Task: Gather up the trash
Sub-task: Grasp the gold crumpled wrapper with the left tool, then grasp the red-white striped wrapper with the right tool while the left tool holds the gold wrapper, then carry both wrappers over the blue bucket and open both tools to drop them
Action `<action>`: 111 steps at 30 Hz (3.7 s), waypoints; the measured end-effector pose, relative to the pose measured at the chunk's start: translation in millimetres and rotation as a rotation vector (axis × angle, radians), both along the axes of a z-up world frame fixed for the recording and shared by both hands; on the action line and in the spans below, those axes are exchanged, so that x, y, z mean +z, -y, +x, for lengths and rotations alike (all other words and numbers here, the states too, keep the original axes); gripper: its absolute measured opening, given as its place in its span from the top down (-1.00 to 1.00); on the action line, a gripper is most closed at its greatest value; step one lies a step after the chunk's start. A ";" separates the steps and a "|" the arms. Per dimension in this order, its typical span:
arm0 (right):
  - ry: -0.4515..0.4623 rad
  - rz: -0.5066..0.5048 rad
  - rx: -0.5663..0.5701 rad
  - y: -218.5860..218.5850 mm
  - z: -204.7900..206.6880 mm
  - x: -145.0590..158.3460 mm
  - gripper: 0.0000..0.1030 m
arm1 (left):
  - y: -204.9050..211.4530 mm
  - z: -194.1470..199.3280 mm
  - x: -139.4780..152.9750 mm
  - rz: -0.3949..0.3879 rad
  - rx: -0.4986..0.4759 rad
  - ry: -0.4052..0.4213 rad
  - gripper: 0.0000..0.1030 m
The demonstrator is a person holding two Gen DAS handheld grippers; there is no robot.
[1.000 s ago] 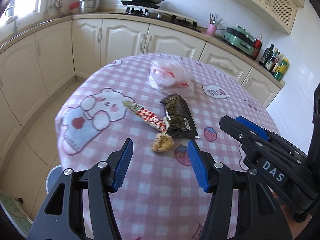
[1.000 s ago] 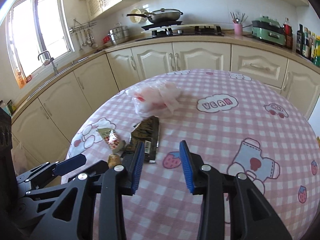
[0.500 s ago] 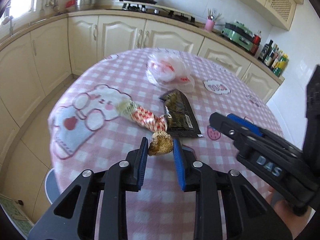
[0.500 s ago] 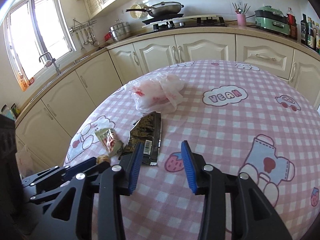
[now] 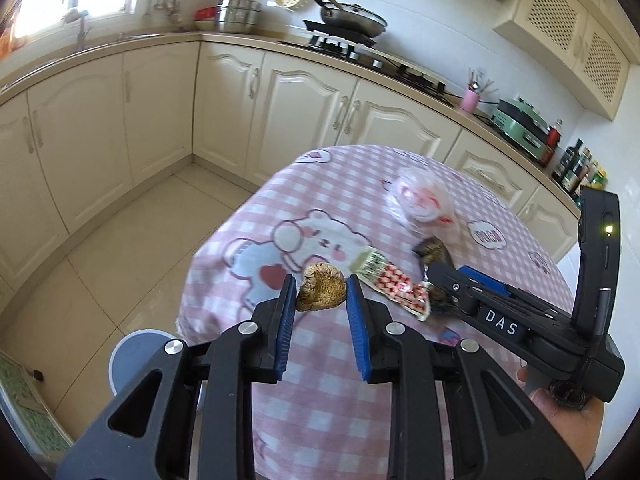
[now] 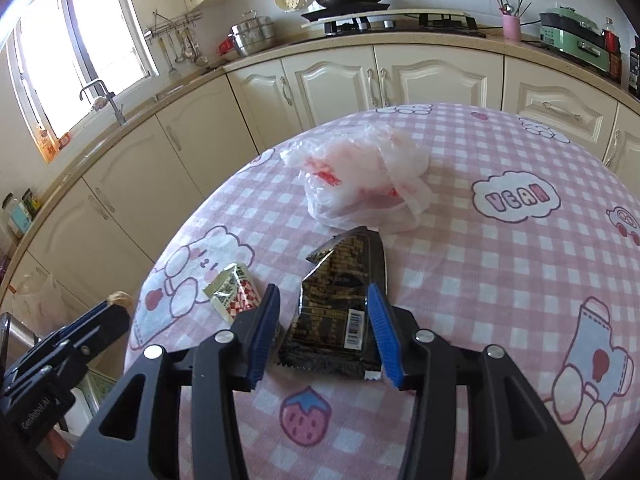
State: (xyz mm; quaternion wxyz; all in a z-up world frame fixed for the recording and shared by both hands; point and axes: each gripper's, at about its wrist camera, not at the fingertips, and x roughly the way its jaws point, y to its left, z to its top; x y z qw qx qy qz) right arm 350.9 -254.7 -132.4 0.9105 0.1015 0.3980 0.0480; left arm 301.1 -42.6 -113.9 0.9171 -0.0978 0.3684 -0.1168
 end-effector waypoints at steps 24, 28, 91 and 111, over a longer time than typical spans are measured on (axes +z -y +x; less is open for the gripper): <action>0.071 -0.082 0.003 -12.5 -25.6 26.4 0.99 | -33.1 -26.1 18.9 -0.044 0.025 0.045 0.54; 0.116 -0.086 0.017 -19.7 -41.7 46.8 0.99 | -36.7 -33.9 26.6 -0.049 0.028 0.061 0.54; 0.106 0.007 0.457 -206.5 -32.5 45.8 0.70 | -156.1 -42.5 -9.8 -0.067 0.253 -0.011 0.53; 0.020 0.059 0.554 -279.5 -6.7 -4.9 0.70 | -210.8 -20.3 -42.1 -0.057 0.393 -0.069 0.14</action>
